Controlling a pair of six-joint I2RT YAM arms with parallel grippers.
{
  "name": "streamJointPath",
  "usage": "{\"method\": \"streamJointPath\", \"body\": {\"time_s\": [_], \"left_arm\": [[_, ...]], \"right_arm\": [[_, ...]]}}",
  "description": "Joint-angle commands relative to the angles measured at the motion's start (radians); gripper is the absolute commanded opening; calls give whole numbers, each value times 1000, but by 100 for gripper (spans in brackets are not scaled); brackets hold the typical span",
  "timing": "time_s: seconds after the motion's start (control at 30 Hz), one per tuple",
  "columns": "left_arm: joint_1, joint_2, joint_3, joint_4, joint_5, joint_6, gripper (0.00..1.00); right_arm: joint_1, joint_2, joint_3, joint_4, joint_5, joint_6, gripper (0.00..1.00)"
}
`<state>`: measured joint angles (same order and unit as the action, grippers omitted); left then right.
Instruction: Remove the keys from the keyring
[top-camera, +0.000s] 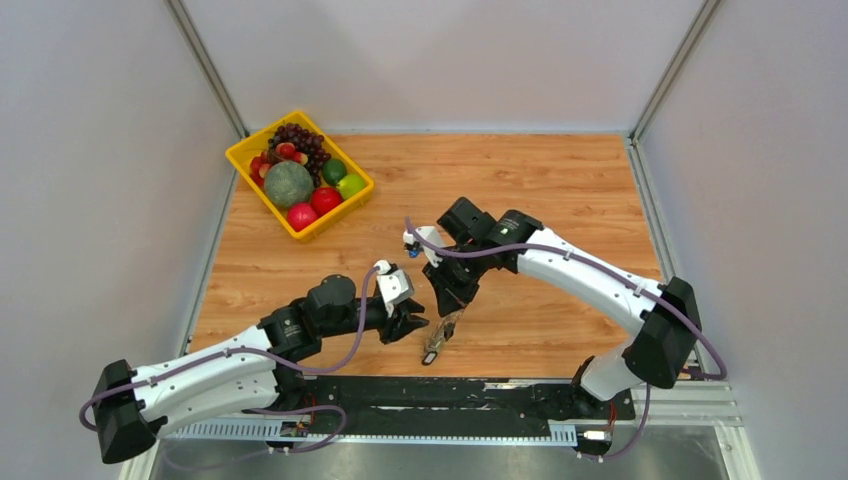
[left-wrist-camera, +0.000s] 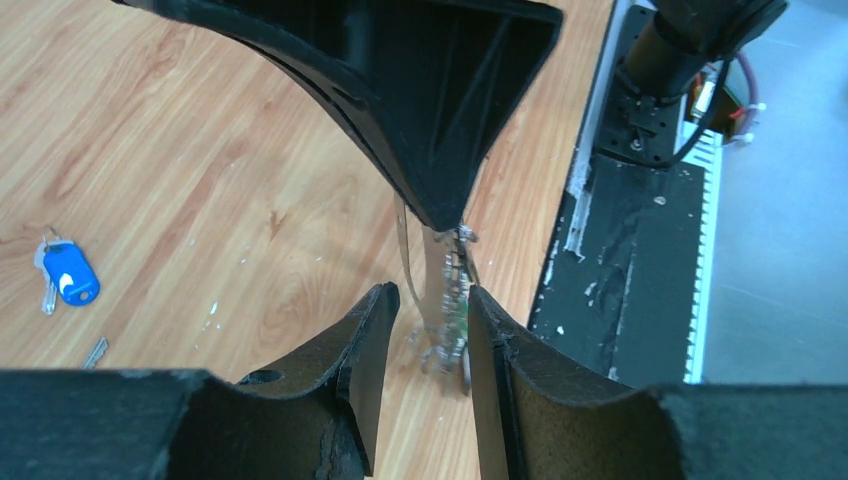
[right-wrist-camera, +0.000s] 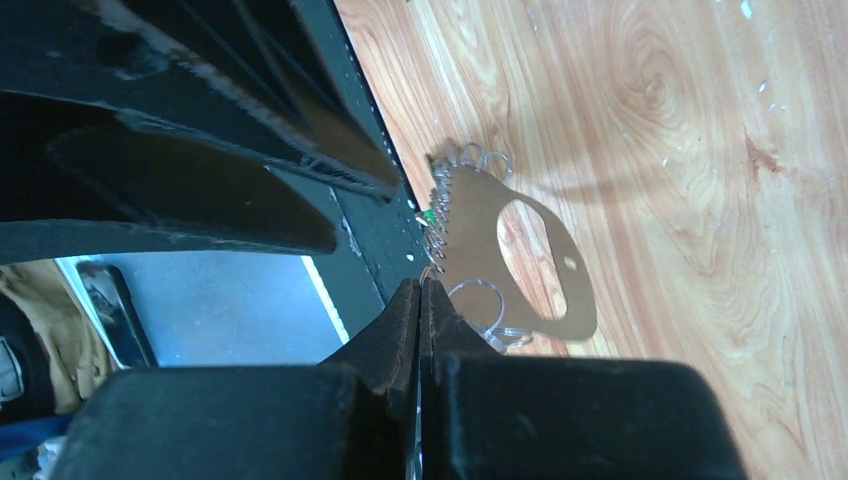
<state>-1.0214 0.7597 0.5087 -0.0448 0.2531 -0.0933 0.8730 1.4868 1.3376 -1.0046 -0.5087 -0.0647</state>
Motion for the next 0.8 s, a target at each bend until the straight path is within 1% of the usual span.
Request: {"method": "streamJointPath", "body": {"time_s": [0.0, 0.03, 0.13, 0.3, 0.43, 0.57, 0.77], "left_arm": [[-3, -24, -110, 238, -44, -37, 42], [-3, -27, -129, 294, -41, -38, 43], [-2, -42, -205, 385, -4, -32, 45], [-2, -24, -248, 528, 99, -44, 44], [-2, 10, -255, 608, 152, -66, 40], [-3, 39, -270, 690, 173, -86, 40], [-3, 92, -271, 745, 202, -104, 37]], "right_arm": [[44, 48, 76, -82, 70, -35, 0], [46, 54, 80, -86, 79, -34, 0], [46, 54, 85, -93, 80, -34, 0], [50, 52, 95, -104, 73, -36, 0], [56, 50, 99, -109, 61, -45, 0], [71, 50, 112, -123, 67, -47, 0], [81, 35, 124, -134, 72, -49, 0]]}}
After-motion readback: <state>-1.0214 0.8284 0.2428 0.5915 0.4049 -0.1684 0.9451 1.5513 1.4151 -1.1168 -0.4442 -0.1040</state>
